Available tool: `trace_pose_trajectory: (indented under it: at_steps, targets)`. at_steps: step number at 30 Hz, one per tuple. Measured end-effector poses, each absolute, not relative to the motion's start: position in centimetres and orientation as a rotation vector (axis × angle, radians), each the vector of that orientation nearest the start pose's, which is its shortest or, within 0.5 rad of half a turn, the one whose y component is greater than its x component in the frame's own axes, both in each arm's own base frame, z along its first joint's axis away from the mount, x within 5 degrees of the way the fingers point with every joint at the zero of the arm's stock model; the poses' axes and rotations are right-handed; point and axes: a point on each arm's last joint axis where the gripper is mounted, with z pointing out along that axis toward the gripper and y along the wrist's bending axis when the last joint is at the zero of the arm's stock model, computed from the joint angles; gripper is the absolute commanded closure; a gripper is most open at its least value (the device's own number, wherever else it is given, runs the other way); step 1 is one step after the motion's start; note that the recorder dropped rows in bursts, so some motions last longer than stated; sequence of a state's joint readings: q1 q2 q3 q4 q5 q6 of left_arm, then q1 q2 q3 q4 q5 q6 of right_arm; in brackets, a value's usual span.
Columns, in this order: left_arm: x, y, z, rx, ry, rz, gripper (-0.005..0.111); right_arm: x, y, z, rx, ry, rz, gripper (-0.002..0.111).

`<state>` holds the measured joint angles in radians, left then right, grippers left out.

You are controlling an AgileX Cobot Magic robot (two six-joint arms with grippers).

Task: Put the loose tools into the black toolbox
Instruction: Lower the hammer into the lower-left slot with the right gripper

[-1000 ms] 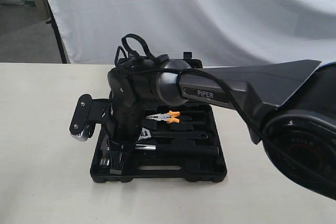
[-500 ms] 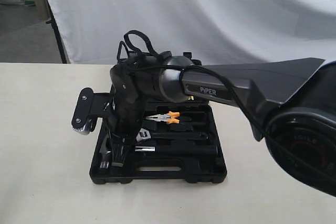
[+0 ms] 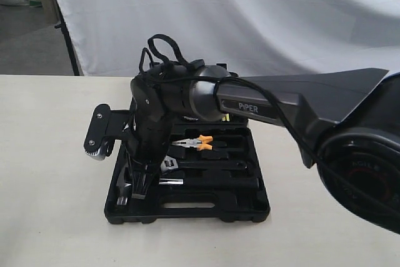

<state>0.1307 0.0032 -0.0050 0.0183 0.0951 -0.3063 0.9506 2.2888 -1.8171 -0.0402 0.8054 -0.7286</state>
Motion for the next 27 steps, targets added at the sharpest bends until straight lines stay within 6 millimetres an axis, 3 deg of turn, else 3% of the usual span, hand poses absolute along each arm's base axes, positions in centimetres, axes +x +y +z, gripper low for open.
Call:
trace_pose_trajectory:
  at_steps: [15,21,23,27]
  targets:
    - [5.6,0.8,20.6,-0.329,1.543,-0.122,0.106,26.7,39.5,19.5,-2.017,1.900,0.211,0.035]
    - [5.6,0.8,20.6,-0.329,1.543,-0.122,0.106,26.4,39.2,19.4,-2.042,1.929,0.215,0.036]
    - [5.6,0.8,20.6,-0.329,1.543,-0.122,0.106,26.4,39.2,19.4,-2.042,1.929,0.215,0.042]
    - [5.6,0.8,20.6,-0.329,1.543,-0.122,0.106,26.6,39.3,19.5,-2.029,1.914,0.205,0.071]
